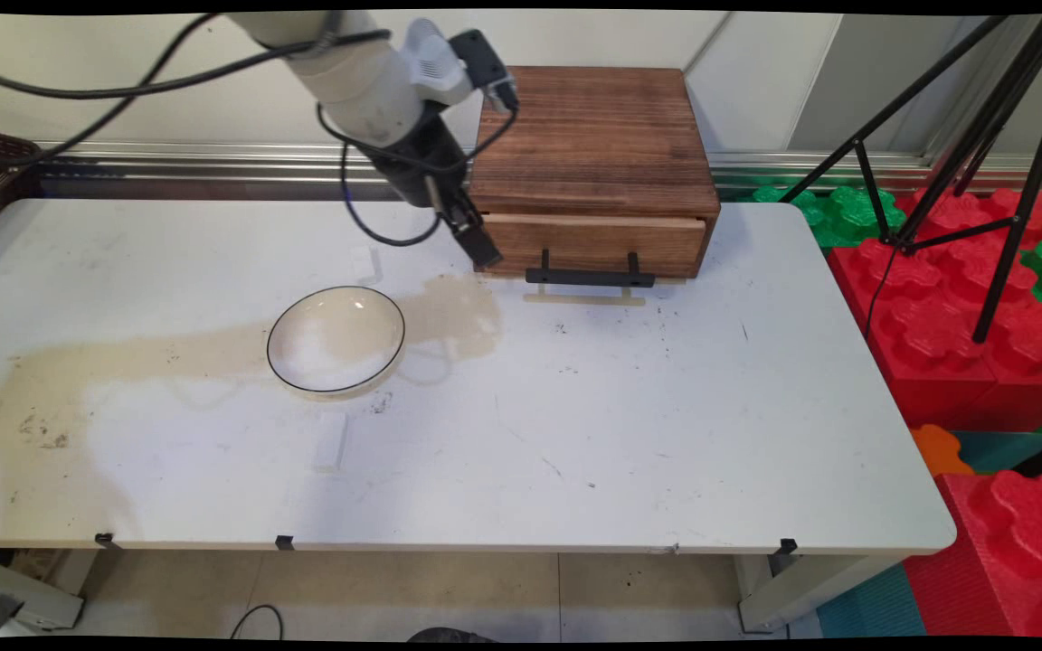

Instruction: Open the drawer

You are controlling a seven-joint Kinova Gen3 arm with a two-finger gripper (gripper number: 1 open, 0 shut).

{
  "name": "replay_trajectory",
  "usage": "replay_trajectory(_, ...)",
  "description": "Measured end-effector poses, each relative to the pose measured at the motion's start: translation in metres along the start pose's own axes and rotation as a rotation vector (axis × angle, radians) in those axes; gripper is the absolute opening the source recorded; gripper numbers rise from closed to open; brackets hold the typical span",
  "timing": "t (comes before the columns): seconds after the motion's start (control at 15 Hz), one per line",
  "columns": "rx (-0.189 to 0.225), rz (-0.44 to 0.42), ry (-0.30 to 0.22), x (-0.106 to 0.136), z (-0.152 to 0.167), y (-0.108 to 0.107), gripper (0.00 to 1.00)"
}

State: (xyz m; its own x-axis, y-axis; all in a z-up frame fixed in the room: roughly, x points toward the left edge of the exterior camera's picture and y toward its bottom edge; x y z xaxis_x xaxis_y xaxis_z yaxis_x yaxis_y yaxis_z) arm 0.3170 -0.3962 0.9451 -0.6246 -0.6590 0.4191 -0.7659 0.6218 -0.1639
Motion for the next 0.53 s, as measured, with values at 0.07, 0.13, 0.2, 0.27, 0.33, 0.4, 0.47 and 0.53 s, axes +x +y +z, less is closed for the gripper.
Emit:
replay_trajectory(0.07,0.003,0.006,-0.008,0.007,0.007,0.001,1.00)
replay_trajectory(0.13,0.004,0.013,-0.016,0.013,0.015,0.001,1.00)
replay_trajectory(0.2,0.004,0.019,-0.022,0.019,0.023,0.002,1.00)
replay_trajectory(0.27,0.004,0.024,-0.027,0.024,0.030,0.004,1.00)
replay_trajectory(0.33,0.004,0.027,-0.031,0.028,0.035,0.005,1.00)
replay_trajectory(0.4,0.004,0.031,-0.035,0.033,0.043,0.006,1.00)
replay_trajectory(0.47,0.004,0.033,-0.037,0.037,0.048,0.008,1.00)
replay_trajectory(0.53,0.005,0.036,-0.039,0.042,0.055,0.010,1.00)
